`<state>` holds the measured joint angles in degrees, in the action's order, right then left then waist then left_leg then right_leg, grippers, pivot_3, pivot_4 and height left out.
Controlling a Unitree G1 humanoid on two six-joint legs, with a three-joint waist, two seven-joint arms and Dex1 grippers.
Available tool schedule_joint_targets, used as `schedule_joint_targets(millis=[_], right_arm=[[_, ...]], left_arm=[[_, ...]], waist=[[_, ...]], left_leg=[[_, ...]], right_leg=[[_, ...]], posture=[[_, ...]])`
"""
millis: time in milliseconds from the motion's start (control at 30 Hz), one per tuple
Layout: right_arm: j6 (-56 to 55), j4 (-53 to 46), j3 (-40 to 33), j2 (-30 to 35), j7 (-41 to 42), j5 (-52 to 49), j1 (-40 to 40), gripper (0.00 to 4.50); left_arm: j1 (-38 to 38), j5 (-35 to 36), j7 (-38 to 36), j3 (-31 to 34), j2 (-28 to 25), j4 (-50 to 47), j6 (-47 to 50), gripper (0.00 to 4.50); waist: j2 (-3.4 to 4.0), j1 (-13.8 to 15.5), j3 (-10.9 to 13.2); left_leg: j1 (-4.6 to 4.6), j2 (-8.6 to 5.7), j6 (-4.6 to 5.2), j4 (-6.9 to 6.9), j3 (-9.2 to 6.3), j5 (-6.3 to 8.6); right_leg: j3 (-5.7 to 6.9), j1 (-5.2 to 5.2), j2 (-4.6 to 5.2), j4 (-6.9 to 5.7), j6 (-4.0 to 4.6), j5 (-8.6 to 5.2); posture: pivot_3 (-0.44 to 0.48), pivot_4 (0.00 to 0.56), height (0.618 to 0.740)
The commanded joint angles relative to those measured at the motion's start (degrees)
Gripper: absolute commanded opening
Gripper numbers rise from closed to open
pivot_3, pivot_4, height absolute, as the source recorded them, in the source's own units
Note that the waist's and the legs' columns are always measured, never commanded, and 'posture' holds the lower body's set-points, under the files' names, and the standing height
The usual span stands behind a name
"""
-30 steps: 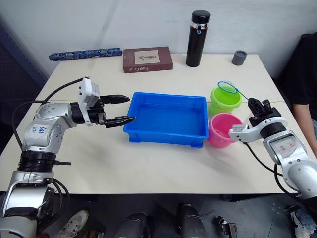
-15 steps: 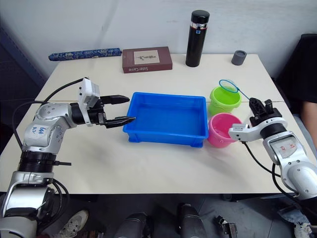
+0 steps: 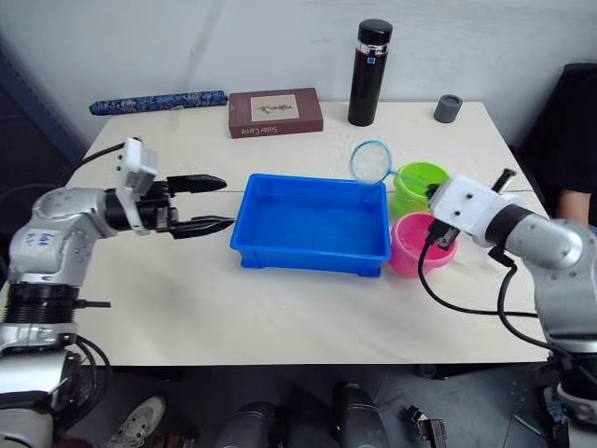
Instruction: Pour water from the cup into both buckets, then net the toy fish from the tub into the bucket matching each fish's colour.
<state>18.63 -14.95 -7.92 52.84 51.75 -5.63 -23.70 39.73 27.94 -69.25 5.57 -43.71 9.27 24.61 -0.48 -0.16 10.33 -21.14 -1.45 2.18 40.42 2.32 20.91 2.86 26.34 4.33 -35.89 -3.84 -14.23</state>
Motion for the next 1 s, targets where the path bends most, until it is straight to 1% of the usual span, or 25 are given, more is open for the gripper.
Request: schedule_joint_targets(millis=[33, 100, 167, 267, 367, 533, 733, 833, 933, 1000], right_arm=[[6.8, -1.9, -2.1, 2.0, 6.9, -10.2, -3.7, 0.0], [10.0, -2.1, -1.1, 2.9, 12.2, -15.9, -5.8, 0.0], [11.4, -2.7, 1.2, 3.9, 17.2, -19.1, -6.7, 0.0], [12.0, -3.0, 4.2, 3.9, 20.5, -20.9, -7.2, 0.0], [13.1, -4.0, 6.8, 3.4, 22.6, -22.5, -6.7, 0.0], [15.6, -5.5, 11.6, 0.4, 21.2, -22.8, -6.4, 0.0], [15.0, -6.2, 17.1, -3.9, 17.0, -19.4, -2.8, 0.0], [12.8, -4.1, 20.7, -7.1, 14.6, -16.0, -2.4, 0.0], [9.5, 0.3, 24.5, -11.5, 11.0, -10.9, -2.9, 0.0], [8.7, 2.4, 25.6, -12.9, 10.5, -9.2, -3.5, 0.0]], left_arm=[[-0.4, 3.3, -1.5, 2.9, -2.3, -4.1, 2.4, 4.46], [-1.7, 5.3, -2.5, 3.9, -4.2, -7.1, 5.3, 4.46], [-3.5, 7.1, -3.3, 4.6, -5.9, -10.8, 7.6, 4.46], [-5.2, 8.7, -3.7, 4.8, -7.0, -14.0, 9.2, 4.46], [-7.2, 8.4, -4.8, 3.7, -8.0, -16.2, 8.8, 4.46], [-9.3, 7.6, -7.0, 1.4, -8.4, -18.2, 7.9, 4.46], [-11.8, 2.9, -7.1, -4.0, -6.7, -18.4, 2.9, 4.46], [-13.0, 0.3, -6.8, -6.4, -5.0, -17.1, -0.2, 4.46], [-14.4, -3.5, -6.1, -9.5, -3.0, -15.1, -3.9, 4.46], [-14.6, -4.5, -6.9, -10.3, -2.8, -14.1, -5.0, 4.46]], waist=[[0.0, 0.1, 0.0], [0.0, 0.1, 0.0], [0.0, 0.1, 0.0], [0.0, 0.2, 0.0], [0.0, 0.2, 0.0], [0.0, 0.1, 0.0], [0.0, 0.2, 0.0], [0.0, 0.2, 0.0], [-0.01, 0.2, 0.0], [-0.01, 0.1, 0.0]], left_leg=[[0.02, -0.01, 0.01, 0.0, -0.01, 0.01], [0.01, -0.01, 0.03, 0.0, -0.05, 0.02], [-0.02, -0.02, 0.05, 0.0, -0.06, 0.03], [-0.03, -0.02, 0.07, 0.0, -0.11, 0.04], [-0.02, -0.04, 0.07, 0.0, -0.11, 0.04], [-0.02, -0.03, 0.06, 0.0, -0.11, 0.04], [-0.03, -0.04, 0.04, 0.0, -0.1, 0.05], [-0.03, -0.07, 0.05, 0.02, -0.09, 0.05], [0.01, -0.07, 0.05, 0.02, -0.09, 0.05], [-0.03, -0.08, 0.05, 0.02, -0.06, 0.05]], right_leg=[[0.0, 0.0, 0.03, -0.01, 0.0, 0.0], [0.01, -0.01, 0.06, 0.0, 0.0, 0.0], [0.01, 0.01, 0.08, 0.02, 0.0, 0.0], [0.02, -0.01, 0.12, 0.06, 0.0, 0.0], [0.01, -0.01, 0.15, 0.05, 0.0, 0.0], [0.01, 0.01, 0.14, 0.04, 0.0, 0.0], [0.01, 0.02, 0.14, 0.04, 0.01, -0.01], [0.01, 0.01, 0.15, 0.04, 0.01, -0.01], [0.02, 0.0, 0.13, 0.02, 0.01, -0.01], [0.01, 0.05, 0.12, 0.0, 0.01, -0.01]], posture=[[0.0, 0.15, 0.74], [0.0, 0.15, 0.74], [0.0, 0.15, 0.74], [0.0, 0.15, 0.74], [0.0, 0.15, 0.74], [0.0, 0.15, 0.74], [0.0, 0.15, 0.74], [0.0, 0.15, 0.74], [0.0, 0.15, 0.74], [0.0, 0.15, 0.74]])
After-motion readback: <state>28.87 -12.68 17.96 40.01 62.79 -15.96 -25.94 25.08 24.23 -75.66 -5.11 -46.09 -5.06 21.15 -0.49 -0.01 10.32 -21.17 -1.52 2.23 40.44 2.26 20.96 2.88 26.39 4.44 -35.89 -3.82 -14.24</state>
